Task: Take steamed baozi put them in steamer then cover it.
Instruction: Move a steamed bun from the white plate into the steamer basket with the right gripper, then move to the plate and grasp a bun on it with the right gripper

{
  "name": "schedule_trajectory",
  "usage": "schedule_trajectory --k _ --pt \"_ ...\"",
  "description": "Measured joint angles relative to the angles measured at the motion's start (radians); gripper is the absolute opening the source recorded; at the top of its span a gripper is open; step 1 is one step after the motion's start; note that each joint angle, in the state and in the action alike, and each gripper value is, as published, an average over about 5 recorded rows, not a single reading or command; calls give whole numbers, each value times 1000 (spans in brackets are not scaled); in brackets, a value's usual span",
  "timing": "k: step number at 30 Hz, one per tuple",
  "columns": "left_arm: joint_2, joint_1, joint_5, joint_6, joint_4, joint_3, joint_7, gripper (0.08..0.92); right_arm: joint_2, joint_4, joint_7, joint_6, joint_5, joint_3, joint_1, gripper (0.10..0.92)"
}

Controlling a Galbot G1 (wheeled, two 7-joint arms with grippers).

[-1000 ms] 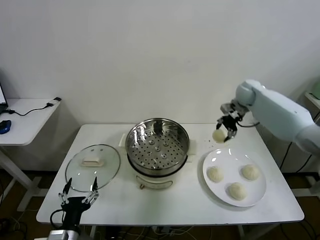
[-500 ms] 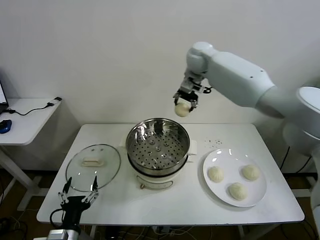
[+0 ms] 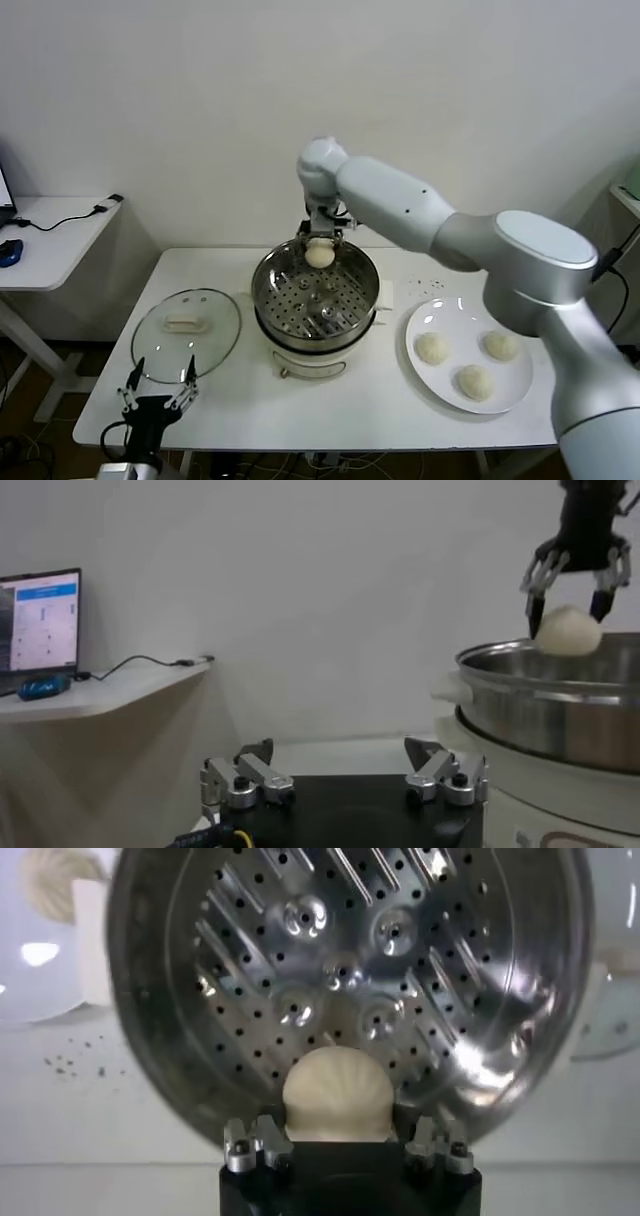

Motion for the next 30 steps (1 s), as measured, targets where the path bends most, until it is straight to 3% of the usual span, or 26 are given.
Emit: schedule_trajectory --k 8,13,18,25,30 --pt "-2 0 0 -1 6 1 -2 823 27 -24 20 29 -85 29 -56 702" --pt "-3 3 0 -2 6 1 -2 823 30 -24 25 36 -116 44 -69 793" --pt "-3 9 0 -3 5 0 -3 823 12 5 12 36 -110 49 -58 822" --pt "-3 4 8 0 1 5 -4 823 -60 86 -17 31 -9 29 15 823" --pt "-3 2 14 4 -6 8 -6 823 -162 167 -2 -46 156 -37 111 823"
